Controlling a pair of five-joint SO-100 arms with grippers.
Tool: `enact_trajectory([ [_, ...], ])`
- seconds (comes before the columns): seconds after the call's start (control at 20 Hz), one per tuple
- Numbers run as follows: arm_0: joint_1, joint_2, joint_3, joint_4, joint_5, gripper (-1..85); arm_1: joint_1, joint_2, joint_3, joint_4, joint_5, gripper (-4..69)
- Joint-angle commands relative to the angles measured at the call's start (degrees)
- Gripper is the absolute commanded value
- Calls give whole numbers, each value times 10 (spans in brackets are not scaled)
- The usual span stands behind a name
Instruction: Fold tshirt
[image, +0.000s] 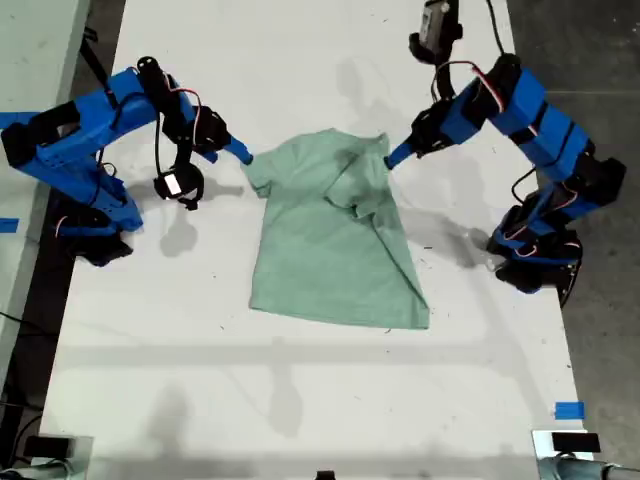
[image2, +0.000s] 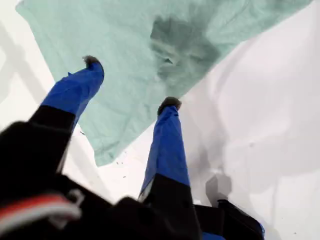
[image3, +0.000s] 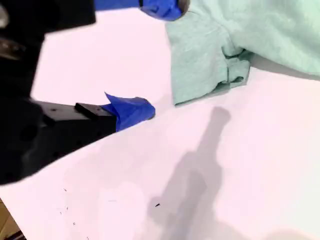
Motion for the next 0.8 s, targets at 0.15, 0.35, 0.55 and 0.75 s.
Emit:
enact_trajectory([
  [0.15,-34,-175,-131,-19,35,304,-4,93,67,0,10,238],
  [0.35,-61,-271,-170,-41,48,308,-7,117,87,-1,12,238],
  [0.55,-69,-395,-276,-5,54,318,-10,140,119,-7,20,238],
  [0.75,-73,-494,-370,27,57,311,-10,179,156,-8,26,238],
])
